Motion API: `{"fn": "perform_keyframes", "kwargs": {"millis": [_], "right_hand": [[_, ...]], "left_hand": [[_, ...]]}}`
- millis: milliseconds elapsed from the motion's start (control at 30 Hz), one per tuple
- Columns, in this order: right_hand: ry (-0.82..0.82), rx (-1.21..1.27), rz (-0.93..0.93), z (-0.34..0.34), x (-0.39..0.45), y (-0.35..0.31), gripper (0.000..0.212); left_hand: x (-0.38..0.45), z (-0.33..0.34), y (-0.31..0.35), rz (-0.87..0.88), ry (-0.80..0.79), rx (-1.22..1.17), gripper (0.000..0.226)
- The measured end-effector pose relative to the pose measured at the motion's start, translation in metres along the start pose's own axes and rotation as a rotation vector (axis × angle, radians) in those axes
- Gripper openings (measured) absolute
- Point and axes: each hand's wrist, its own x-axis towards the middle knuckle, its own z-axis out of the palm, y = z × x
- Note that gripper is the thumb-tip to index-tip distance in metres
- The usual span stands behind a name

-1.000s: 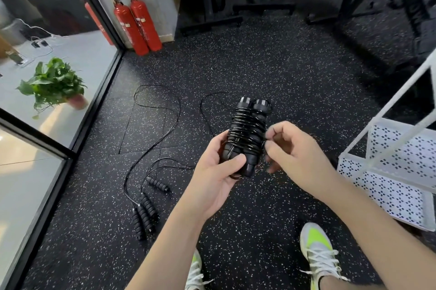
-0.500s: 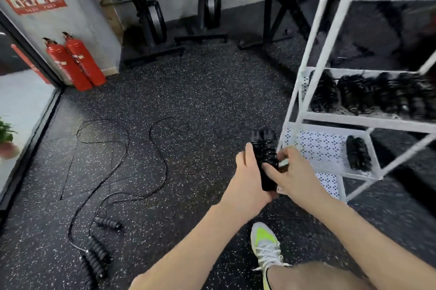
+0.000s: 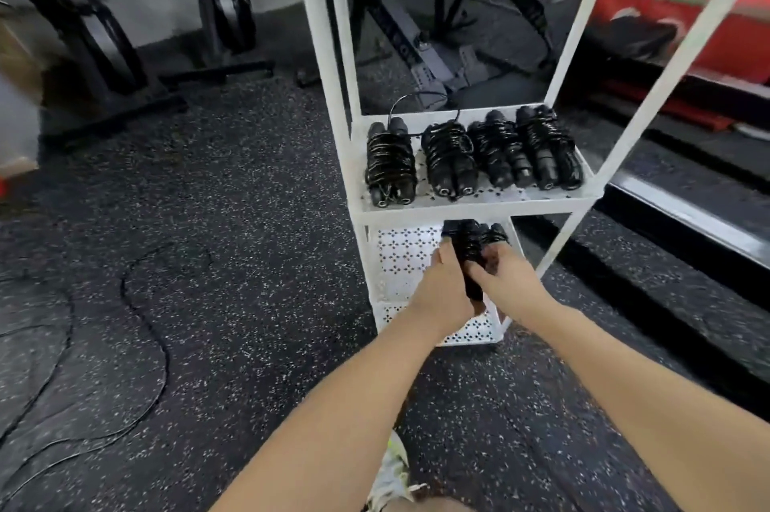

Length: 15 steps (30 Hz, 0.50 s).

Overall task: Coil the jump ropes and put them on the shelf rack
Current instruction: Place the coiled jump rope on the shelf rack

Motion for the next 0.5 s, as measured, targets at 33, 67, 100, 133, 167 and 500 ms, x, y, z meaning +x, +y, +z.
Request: {"fn": "perform_keyframes", "kwargs": {"millis": [33,67,100,133,167,500], "right_hand": [[-0.018,0.009,0.025,0.002,0.009,0.006,0.036],[-0.033,0.008,0.045,0.004,0.018,0.011,0.036],[-0.044,-0.008,0.056,0.005,0.026,0.015,0.04],[-0.047,-0.029,0.045,0.007,0.035,0.021,0.047],[-0.046,-0.059,0.025,0.009,0.044,0.027,0.053],[-0.051,-0.453,-0.03,0.029,0.083,0.064,0.048]], "left_hand": [[0.014,0.006,-0.004,-0.004,-0.017,0.001,0.106],[0.027,0.01,-0.008,-0.016,-0.03,-0.004,0.105],[0.04,0.015,-0.012,-0.026,-0.033,-0.02,0.104],[0.052,0.02,-0.018,-0.043,-0.027,-0.037,0.102],[0.064,0.026,-0.023,-0.053,-0.026,-0.045,0.1],[0.114,0.067,-0.064,-0.023,-0.043,-0.03,0.073]]}}
